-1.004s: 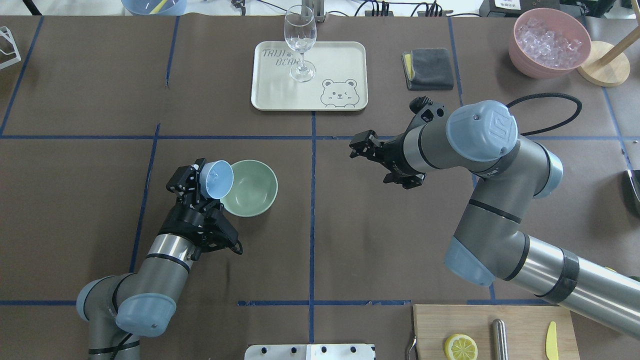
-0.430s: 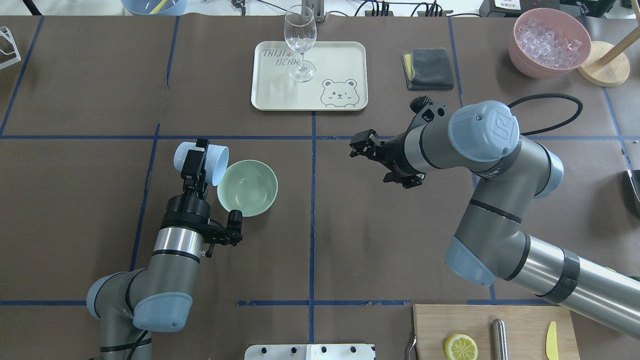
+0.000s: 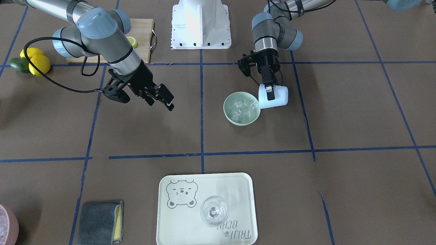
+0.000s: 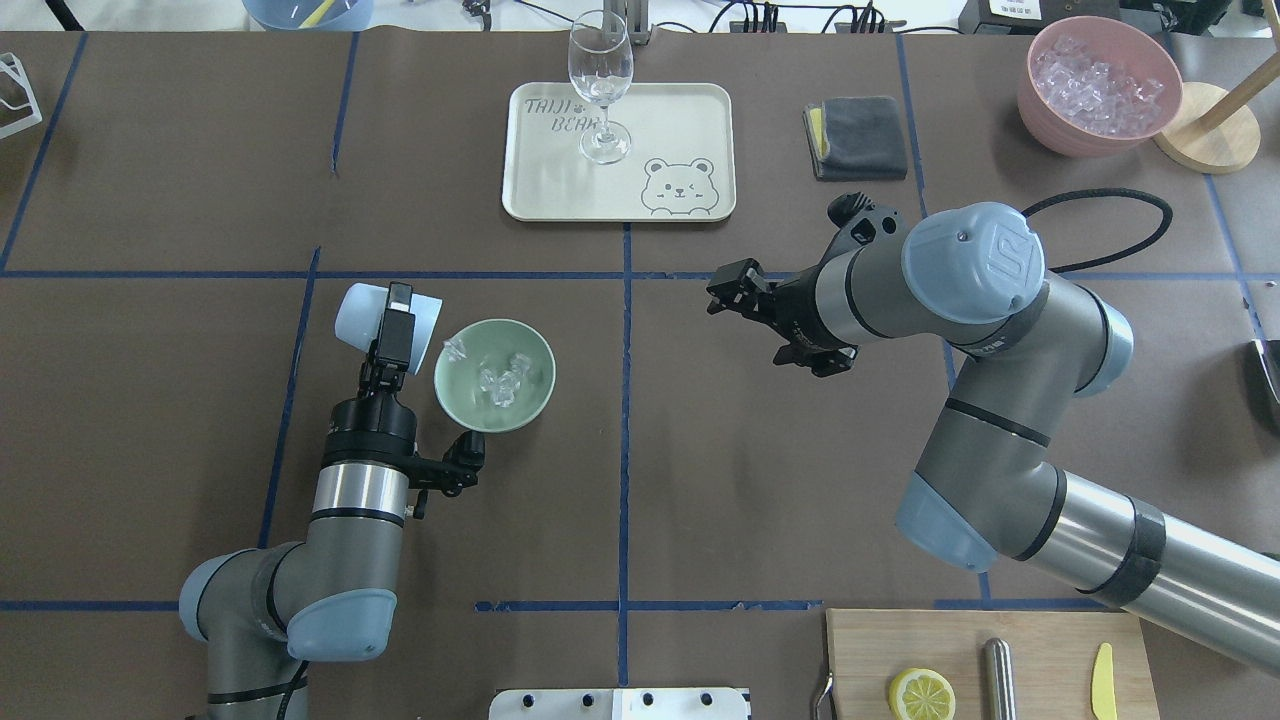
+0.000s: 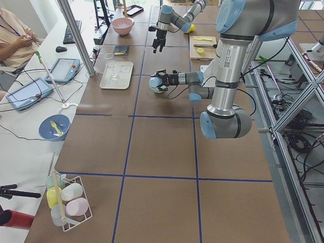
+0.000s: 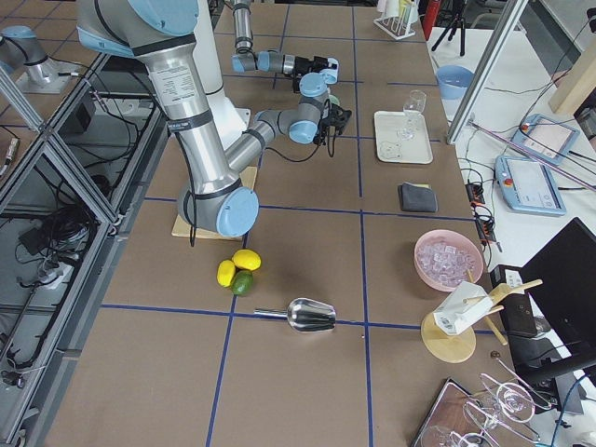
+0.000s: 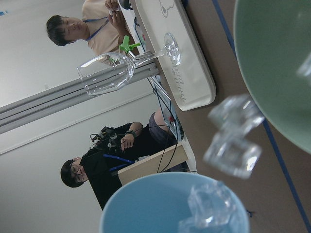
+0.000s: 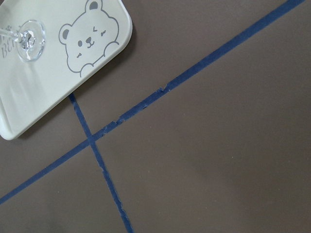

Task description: Pour ice into bowl

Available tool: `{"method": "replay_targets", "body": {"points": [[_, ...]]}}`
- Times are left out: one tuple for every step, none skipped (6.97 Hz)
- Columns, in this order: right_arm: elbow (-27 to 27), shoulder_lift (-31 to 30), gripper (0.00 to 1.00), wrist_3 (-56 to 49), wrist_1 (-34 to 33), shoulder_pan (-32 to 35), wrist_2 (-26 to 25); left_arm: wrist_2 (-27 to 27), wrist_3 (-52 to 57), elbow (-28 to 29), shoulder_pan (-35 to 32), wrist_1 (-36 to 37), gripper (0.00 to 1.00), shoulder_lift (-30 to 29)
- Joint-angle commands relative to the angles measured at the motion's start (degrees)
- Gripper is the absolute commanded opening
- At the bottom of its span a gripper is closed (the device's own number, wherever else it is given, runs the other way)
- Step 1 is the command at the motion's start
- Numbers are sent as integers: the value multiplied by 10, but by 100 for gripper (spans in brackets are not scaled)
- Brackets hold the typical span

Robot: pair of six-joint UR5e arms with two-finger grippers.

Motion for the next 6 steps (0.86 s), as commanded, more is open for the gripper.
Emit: {"method": "replay_targets", "body": {"points": [[-1,-2,100,1,0,0,-1,16,14,9,4,7,0,-4],[-1,-2,100,0,0,0,-1,17,14,9,4,7,0,-7],[-1,-2,100,0,0,0,-1,17,8,5,4,-2,0,-7],[1,-2,100,0,0,1,-1,17,-17,1,4,-23,0,-8],[2,-3,100,-2,0,4,-1,11,-65,0,0,-50,0,-8],[2,-2,100,-3,0,5,-1,-7,-104,-1,-2,-69,0,-8]]}}
